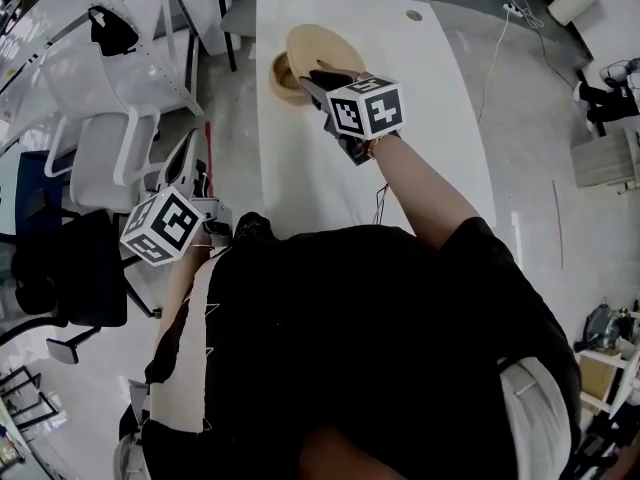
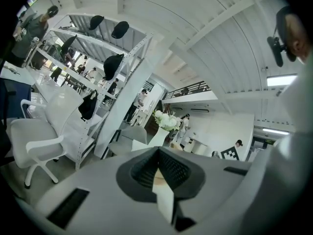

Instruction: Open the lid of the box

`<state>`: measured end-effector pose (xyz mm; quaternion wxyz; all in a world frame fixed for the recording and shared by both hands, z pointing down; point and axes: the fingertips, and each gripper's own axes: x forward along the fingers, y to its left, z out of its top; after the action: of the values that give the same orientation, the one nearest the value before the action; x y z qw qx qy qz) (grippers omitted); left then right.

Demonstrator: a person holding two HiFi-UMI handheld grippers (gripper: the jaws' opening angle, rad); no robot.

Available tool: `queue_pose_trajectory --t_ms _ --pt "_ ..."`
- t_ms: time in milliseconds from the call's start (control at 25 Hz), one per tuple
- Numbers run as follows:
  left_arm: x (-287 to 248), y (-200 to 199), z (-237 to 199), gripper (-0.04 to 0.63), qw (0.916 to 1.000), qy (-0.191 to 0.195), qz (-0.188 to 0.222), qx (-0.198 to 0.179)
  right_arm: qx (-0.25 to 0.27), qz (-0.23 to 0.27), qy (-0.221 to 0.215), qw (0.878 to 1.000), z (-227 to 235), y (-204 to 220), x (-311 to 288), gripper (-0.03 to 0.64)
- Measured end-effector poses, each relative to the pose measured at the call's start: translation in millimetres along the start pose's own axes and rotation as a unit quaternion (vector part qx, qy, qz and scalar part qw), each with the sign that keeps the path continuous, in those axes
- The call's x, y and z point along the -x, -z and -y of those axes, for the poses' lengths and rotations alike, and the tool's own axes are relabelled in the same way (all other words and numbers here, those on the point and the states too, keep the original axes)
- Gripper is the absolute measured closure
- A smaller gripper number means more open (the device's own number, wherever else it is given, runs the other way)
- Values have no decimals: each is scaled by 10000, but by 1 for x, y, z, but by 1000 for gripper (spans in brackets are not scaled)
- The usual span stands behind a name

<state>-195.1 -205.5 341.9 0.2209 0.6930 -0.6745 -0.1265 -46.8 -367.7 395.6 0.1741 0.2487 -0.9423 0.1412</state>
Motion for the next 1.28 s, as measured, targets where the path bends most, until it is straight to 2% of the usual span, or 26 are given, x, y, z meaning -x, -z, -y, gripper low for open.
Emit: queue_pose_trajectory --t_ms 1000,1280 --pt "-14 -6 17 586 9997 205 -29 -120 -447 714 22 9964 13 -26 41 538" --pt "-17 -1 20 586 9996 249 -87 -114 -761 927 89 9927 23 -31 51 539"
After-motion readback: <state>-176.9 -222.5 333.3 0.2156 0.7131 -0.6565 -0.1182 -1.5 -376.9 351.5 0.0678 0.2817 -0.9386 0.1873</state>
